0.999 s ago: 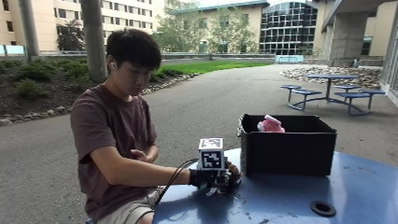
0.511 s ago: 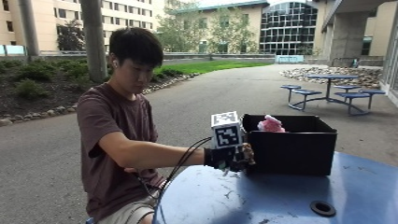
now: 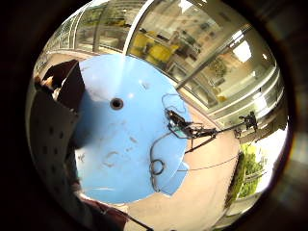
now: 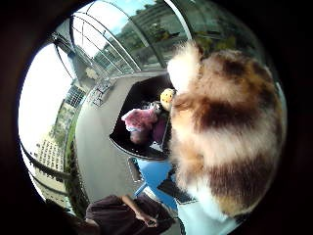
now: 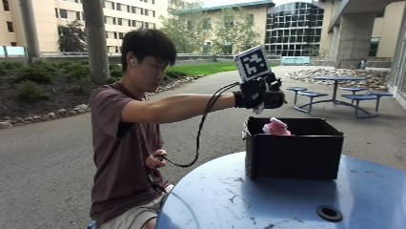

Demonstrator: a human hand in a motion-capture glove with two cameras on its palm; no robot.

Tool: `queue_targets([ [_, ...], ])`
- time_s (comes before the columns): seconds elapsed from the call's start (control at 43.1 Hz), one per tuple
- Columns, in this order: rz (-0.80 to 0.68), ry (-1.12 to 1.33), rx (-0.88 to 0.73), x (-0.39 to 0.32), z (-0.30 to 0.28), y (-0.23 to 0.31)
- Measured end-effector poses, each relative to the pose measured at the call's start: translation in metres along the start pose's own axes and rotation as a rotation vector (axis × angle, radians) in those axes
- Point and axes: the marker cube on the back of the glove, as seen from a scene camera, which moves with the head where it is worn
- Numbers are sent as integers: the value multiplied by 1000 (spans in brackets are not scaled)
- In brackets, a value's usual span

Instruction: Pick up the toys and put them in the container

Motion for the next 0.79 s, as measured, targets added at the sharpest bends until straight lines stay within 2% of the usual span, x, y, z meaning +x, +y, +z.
queue_targets([
  [0.209,-63,-30,15,-82,6,-36],
  [0.325,-231,-92,13,-140,17,-54],
  [0.581,-316,-105,10,-208,50,-81],
  [0.65,-283,-29,-67,-208,60,-82],
  [0.79,-274,100,-350,-221,83,-78],
])
